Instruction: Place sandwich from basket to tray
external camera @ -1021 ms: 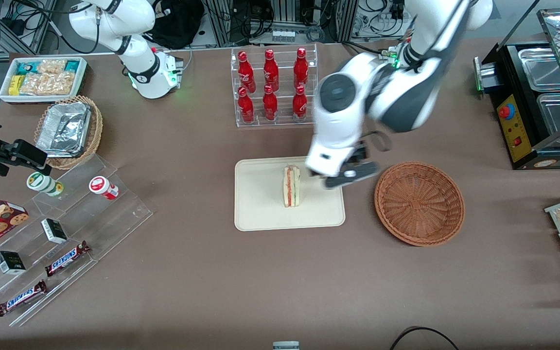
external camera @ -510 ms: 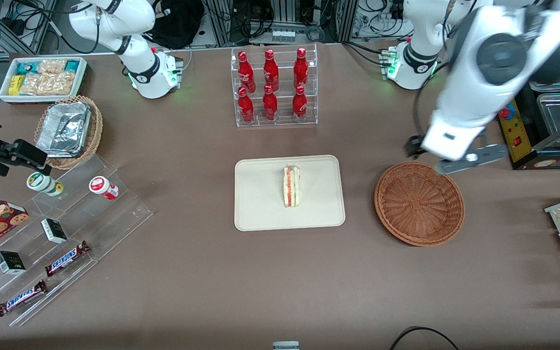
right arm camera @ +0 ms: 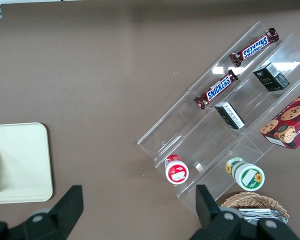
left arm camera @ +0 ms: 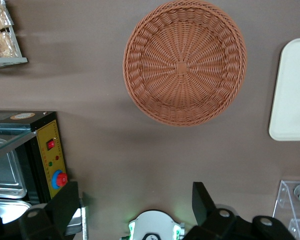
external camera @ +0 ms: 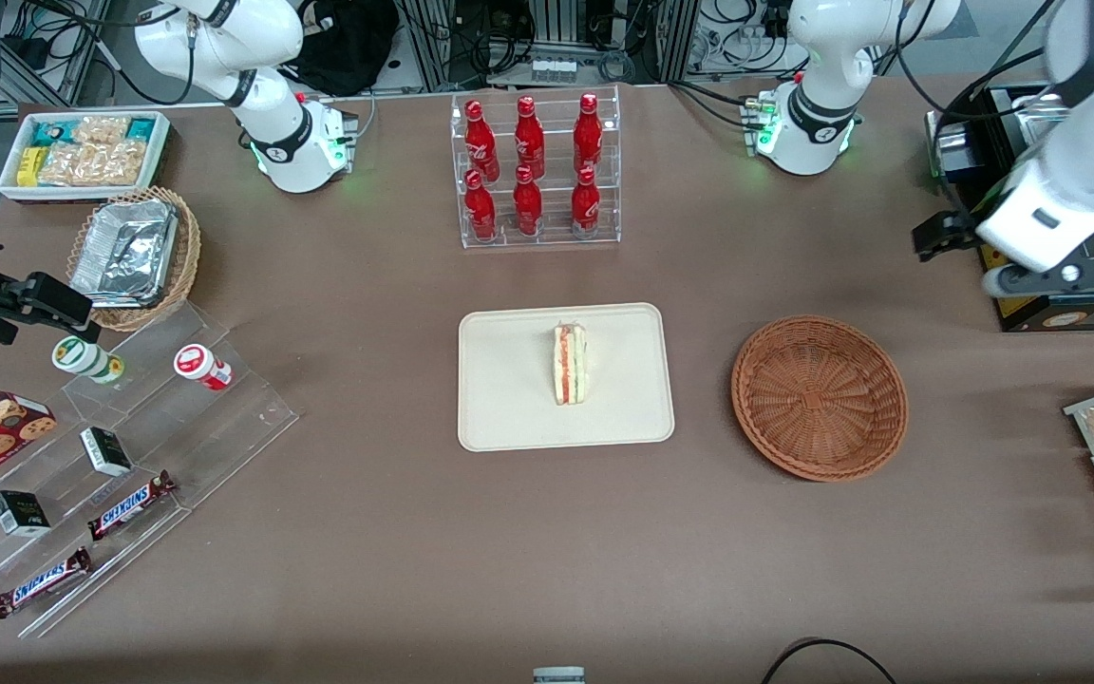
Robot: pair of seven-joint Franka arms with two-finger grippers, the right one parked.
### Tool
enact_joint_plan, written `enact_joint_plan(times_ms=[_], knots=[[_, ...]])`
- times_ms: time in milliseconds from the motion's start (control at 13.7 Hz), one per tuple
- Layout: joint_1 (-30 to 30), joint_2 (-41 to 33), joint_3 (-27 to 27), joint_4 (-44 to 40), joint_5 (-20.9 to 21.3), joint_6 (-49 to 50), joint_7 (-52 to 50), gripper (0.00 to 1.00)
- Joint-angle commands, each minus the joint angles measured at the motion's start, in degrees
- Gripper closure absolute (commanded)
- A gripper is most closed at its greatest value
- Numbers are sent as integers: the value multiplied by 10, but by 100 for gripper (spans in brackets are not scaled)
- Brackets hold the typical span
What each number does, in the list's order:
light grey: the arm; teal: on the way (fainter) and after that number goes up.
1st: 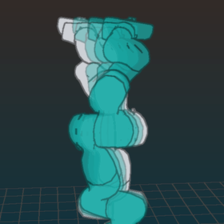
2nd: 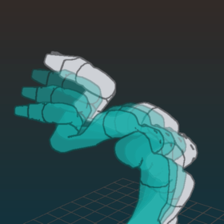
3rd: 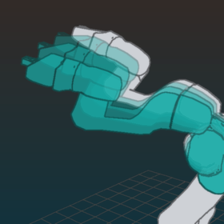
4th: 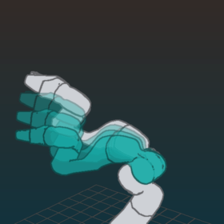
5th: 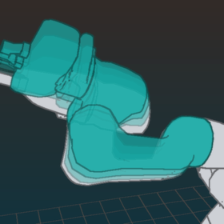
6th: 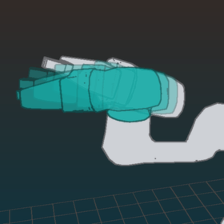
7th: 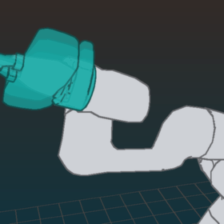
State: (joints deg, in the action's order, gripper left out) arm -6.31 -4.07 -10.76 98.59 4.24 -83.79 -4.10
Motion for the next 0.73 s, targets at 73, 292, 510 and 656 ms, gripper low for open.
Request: enact_joint_plan(times_ms=[73, 292, 510, 656], knots=[[-17, -13, -8, -2, -8, 6, 17, 0], [-13, 26, -9, -59, -9, 6, 18, 0], [-11, 45, -9, -75, -9, 12, 20, 0], [-15, 45, -9, -77, -18, 2, 19, 0]])
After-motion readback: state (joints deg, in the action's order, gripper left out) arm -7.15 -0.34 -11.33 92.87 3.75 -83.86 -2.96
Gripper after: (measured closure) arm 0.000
